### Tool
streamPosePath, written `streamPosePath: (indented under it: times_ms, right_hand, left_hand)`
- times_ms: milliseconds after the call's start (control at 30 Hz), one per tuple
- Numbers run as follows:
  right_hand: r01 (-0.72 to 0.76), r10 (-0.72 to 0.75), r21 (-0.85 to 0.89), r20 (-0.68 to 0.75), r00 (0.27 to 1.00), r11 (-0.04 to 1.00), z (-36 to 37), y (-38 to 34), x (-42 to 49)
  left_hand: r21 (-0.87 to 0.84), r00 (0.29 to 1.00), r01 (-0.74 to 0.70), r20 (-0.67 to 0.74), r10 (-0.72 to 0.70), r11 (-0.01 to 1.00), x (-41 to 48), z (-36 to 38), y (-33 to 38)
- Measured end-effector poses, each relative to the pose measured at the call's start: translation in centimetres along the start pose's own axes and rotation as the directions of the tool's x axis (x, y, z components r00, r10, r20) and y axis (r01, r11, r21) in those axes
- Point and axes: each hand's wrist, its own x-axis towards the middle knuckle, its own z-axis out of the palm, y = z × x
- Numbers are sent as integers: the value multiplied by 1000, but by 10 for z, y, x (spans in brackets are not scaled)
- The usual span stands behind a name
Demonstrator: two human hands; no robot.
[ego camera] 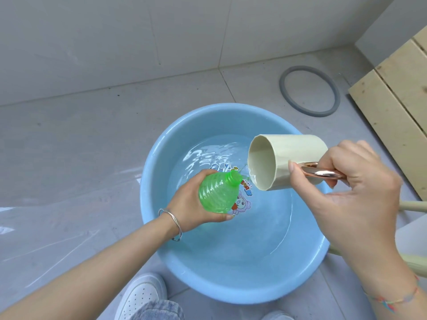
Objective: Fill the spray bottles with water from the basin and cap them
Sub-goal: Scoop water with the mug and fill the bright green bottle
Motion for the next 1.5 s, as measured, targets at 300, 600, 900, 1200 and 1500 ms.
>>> streamPosePath:
  times_ms: [300,600,900,1200,1500]
  right_hand:
    - [114,-113,-46,11,993,992,6,-4,1]
    - [287,-287,-92,9,958,954,14,-10,1]
    - [385,-383,-158,46,923,909,19,-8,-5]
    - [-262,254,87,97,962,961,36,47,-11]
    - [-188,225,-143,319,921,972,70,86,-50]
  left_hand:
    - [-34,1000,-7,-5,6,999,-1,0,4]
    - [-24,1000,-10,-17,9,1000,-1,0,1]
    - [-22,1000,-13,-28,13,1000,0,0,1]
    - [-24,998,0,-56,-1,1000,-2,-1,-1]
    - [-48,998,-9,-68,6,999,-1,-1,-1]
